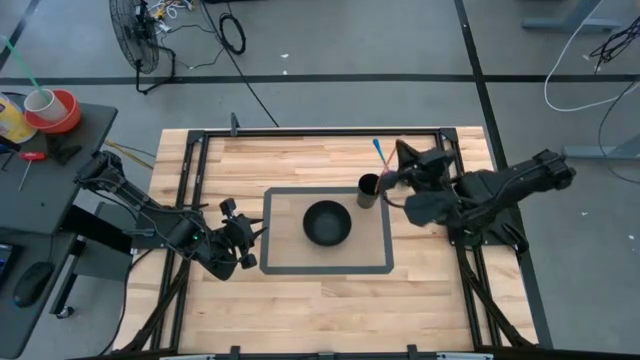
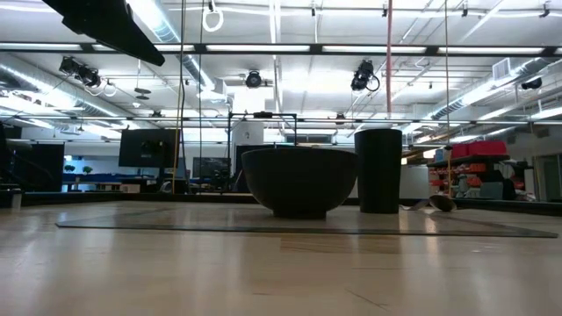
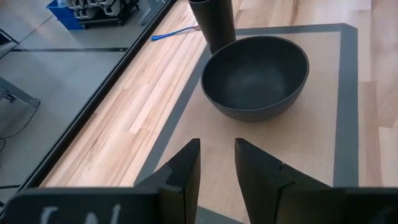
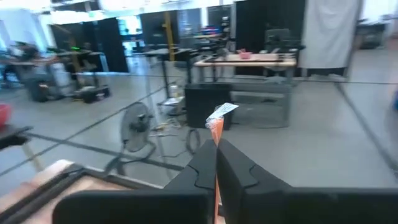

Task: Pick & Place Utensil
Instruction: Put the orange straw into the black cup on the transparent mat

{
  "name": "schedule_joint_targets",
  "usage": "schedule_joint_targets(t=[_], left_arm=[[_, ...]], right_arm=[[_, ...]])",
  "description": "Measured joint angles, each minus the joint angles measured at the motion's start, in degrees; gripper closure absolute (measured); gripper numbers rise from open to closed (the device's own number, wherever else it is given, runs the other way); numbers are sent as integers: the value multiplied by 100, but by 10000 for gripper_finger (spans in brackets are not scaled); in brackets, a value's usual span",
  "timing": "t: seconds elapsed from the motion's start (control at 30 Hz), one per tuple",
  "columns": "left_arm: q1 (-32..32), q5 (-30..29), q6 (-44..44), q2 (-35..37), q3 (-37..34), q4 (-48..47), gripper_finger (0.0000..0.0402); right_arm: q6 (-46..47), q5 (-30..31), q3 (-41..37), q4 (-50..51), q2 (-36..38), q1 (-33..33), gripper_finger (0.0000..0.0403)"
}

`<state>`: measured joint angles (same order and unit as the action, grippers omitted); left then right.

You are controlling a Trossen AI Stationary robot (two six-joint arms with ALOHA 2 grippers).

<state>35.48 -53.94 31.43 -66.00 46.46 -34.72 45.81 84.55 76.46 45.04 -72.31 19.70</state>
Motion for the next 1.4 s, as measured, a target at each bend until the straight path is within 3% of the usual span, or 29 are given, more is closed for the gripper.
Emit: schedule_joint_targets(t=[0.17, 0.3, 0.63, 0.9, 1.2, 1.4], left_arm=[[0, 15, -1, 0, -2, -1, 296], [0, 20, -1, 0, -2, -1, 296], [0, 89, -1, 0, -2, -1, 296], [0, 89, -1, 0, -2, 0, 296], [0, 95, -2, 0, -2, -3, 296], [0, 296, -3, -1, -4, -29, 296]], right_arm=[[43, -41, -537, -612, -38, -475, 394], [19, -432, -1154, -1393, -40, -795, 394], [-689, -2359, -2418, -3063, -40, -1420, 394], [-1170, -2969, -2456, -3202, -38, -1720, 367], [-1086, -3408, -2428, -3062, 5, -1766, 290], [-1116, -3684, -1822, -2739, 412, -1765, 247]])
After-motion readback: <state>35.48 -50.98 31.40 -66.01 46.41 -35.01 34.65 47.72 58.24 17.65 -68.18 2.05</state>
